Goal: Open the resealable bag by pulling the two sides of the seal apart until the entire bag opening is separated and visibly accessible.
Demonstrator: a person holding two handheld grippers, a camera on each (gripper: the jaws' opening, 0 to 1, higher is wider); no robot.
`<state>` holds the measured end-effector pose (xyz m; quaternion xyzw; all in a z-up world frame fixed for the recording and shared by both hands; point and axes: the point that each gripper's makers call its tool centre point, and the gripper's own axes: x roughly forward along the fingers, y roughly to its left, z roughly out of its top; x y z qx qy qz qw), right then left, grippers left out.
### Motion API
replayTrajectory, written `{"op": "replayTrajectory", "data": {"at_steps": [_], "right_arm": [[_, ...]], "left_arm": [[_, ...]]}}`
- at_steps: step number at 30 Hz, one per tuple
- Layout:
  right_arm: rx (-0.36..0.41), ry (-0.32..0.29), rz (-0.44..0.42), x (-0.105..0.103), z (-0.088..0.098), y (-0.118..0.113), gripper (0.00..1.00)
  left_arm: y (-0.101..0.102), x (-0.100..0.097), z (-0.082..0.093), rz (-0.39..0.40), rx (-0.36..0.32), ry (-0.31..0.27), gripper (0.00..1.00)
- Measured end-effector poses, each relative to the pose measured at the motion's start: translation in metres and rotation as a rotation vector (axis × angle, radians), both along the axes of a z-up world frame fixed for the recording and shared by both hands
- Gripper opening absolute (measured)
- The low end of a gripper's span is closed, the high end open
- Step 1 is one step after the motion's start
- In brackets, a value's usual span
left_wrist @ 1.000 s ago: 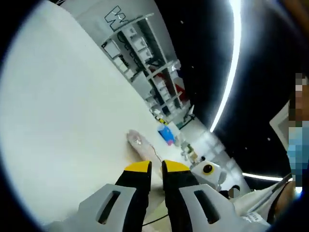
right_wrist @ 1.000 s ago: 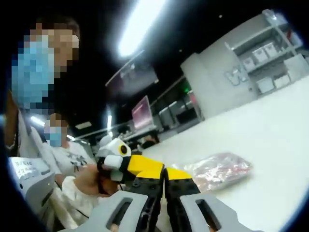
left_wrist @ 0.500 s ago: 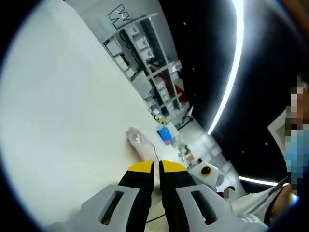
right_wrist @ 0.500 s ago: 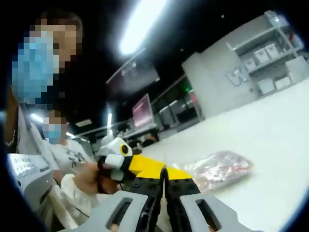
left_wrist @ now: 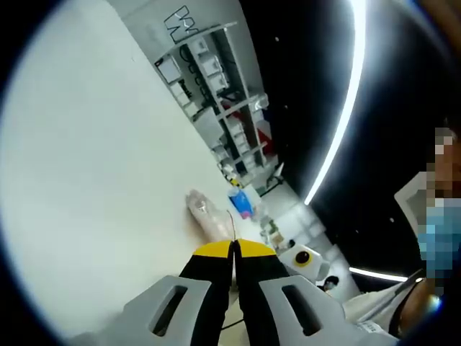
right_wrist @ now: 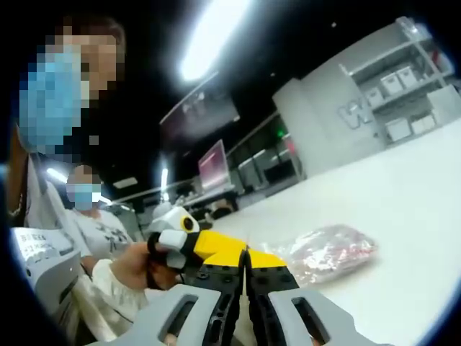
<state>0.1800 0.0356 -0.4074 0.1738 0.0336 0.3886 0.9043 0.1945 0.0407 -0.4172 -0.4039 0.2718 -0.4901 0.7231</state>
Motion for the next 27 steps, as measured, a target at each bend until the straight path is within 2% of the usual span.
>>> {"op": "replayTrajectory", "data": {"at_steps": [2, 7, 16, 27], "right_arm": [[0.002, -0.002, 0.001, 0.0000, 0.0003, 0.0001, 0.00], [0.014, -0.010, 0.008, -0.0011, 0.0029, 0.0014, 0.00], [0.013, -0.004, 0.014, -0.0026, 0.0002, 0.0018, 0.00], [0.019, -0.010, 0.004, -0.0031, 0.0008, -0.0013, 0.00]], "left_arm": [[-0.0007, -0.0016, -0.0002, -0.010, 0.002, 0.005, 0.01], [-0.0005, 0.0009, 0.0017, 0.006, 0.007, 0.004, 0.09], [-0.0036, -0.0009, 0.0008, -0.007, -0.006, 0.002, 0.02], [-0.0041, -0.0015, 0.0013, -0.014, -0.014, 0.000, 0.01]]}}
